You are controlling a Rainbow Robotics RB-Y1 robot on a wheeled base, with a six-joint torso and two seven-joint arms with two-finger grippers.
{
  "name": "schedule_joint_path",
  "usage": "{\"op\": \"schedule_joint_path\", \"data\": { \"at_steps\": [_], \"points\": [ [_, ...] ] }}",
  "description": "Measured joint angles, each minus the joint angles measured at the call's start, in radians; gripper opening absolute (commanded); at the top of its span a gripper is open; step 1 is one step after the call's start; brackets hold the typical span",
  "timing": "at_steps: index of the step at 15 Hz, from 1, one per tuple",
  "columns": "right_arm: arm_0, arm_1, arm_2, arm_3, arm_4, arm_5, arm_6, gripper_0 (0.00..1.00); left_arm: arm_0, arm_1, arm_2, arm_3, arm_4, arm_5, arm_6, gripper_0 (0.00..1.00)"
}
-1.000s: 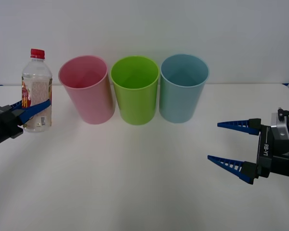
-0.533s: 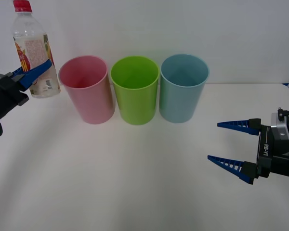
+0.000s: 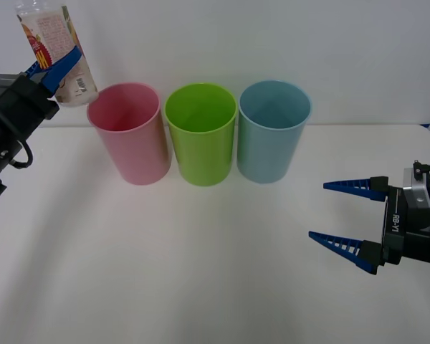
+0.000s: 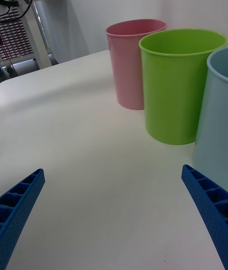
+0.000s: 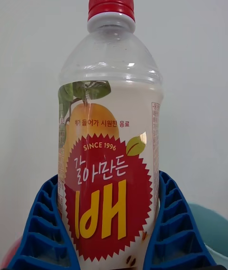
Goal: Put cans in the blue bin and PET bottles in the pink bin and trash in the green bin.
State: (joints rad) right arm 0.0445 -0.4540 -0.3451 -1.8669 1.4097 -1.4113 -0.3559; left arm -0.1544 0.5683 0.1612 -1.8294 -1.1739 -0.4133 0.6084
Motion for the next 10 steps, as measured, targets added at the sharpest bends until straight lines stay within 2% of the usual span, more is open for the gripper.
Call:
{"op": "schedule_joint_path", "data": {
  "at_steps": [2, 4, 10],
  "points": [
    [0.000, 0.000, 0.000, 0.000, 0.000, 0.000, 0.000, 1.00, -0.064, -0.049, -0.001, 0.059, -0.067, -0.006, -0.004, 0.00],
    [0.000, 0.000, 0.000, 0.000, 0.000, 0.000, 0.000, 1.00, -0.118, -0.066, -0.015, 0.115, -0.103, -0.005, -0.008, 0.00],
    [0.000, 0.000, 0.000, 0.000, 0.000, 0.000, 0.000, 1.00, -0.245, -0.074, -0.077, 0.291, -0.125, 0.025, -0.056, 0.00]
  ]
}}
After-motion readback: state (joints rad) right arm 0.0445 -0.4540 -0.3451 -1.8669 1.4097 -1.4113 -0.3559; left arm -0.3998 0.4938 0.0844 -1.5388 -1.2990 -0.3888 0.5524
